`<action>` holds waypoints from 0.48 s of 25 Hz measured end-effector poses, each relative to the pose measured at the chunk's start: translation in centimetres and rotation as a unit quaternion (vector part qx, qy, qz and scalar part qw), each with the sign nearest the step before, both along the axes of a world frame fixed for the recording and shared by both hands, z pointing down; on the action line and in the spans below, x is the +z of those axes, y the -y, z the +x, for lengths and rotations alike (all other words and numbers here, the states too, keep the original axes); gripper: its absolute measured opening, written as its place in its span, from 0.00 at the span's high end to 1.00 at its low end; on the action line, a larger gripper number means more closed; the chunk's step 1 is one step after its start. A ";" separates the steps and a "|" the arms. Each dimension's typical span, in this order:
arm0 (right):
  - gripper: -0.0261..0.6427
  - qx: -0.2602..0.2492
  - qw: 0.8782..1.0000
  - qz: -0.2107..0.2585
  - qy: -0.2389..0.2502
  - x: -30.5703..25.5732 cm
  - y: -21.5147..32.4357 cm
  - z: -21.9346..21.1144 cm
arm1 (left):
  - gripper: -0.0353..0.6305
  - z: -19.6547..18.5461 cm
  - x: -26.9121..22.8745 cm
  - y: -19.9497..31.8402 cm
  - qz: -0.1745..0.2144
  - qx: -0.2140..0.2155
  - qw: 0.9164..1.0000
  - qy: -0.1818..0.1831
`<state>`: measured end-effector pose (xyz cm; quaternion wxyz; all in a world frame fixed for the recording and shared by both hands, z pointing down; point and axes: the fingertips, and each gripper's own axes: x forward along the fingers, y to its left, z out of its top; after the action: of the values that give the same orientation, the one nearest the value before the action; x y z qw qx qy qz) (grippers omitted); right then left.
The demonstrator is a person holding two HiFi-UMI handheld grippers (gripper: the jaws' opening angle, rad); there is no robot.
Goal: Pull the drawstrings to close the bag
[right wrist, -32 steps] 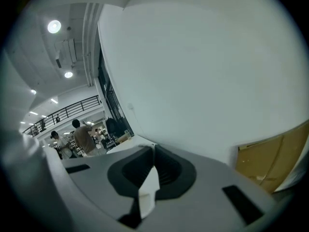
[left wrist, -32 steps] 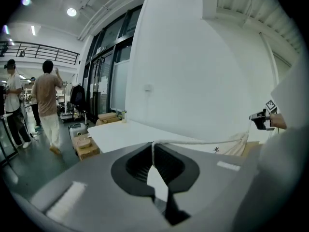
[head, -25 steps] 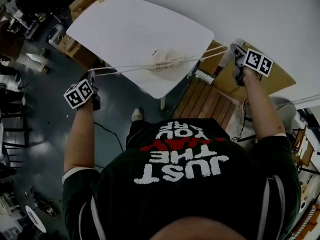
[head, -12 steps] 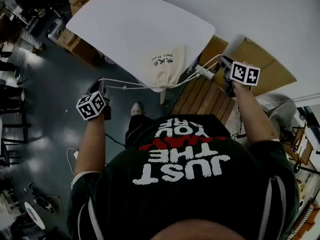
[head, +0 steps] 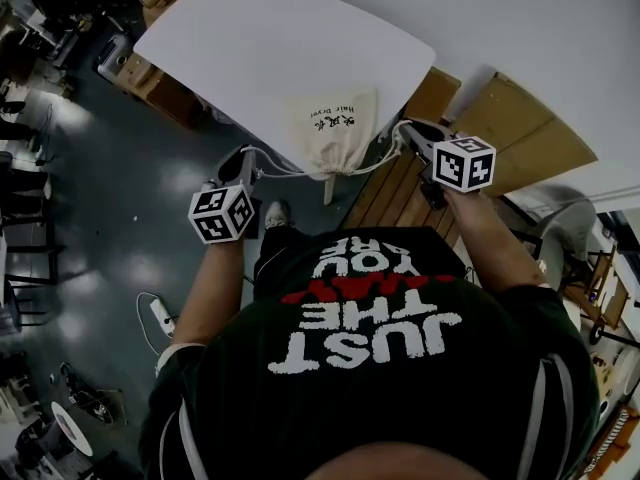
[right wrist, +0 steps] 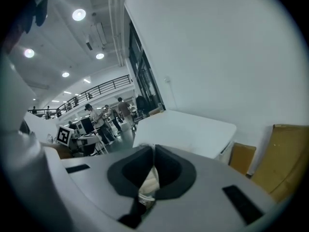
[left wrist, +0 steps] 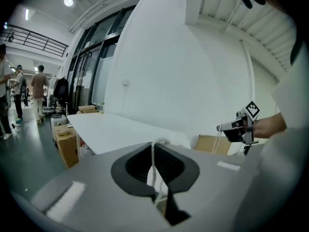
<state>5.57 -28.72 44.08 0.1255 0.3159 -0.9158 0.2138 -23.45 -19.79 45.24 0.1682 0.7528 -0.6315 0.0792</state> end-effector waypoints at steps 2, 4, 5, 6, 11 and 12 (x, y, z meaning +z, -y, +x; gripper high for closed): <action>0.94 -0.009 1.000 0.001 0.009 -0.2 -0.8 -0.9 | 0.93 1.3 -0.3 0.1 0.004 0.013 1.000 -0.008; 0.94 -0.014 1.000 0.005 0.016 -0.5 -1.4 -1.6 | 0.93 2.4 -0.6 0.2 0.007 0.027 1.000 -0.007; 0.94 -0.016 1.000 0.008 0.019 -0.6 -1.6 -1.9 | 0.93 3.0 -0.7 0.2 0.009 0.034 0.999 -0.004; 0.94 -0.019 1.000 0.011 0.021 -0.6 -1.9 -2.1 | 0.93 3.5 -0.8 0.2 0.011 0.041 0.999 -0.002; 0.94 -0.033 0.999 0.030 0.019 -0.8 -3.0 -2.8 | 0.93 6.0 -1.1 -0.1 0.020 0.070 0.997 0.006; 0.94 -0.035 0.999 0.035 0.019 -0.9 -3.2 -2.9 | 0.93 6.5 -1.2 -0.1 0.022 0.074 0.997 0.007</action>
<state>2.67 -25.53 43.16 0.1039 0.2840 -0.9354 0.1833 -16.98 -19.68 44.03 0.1404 0.8007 -0.5765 0.0828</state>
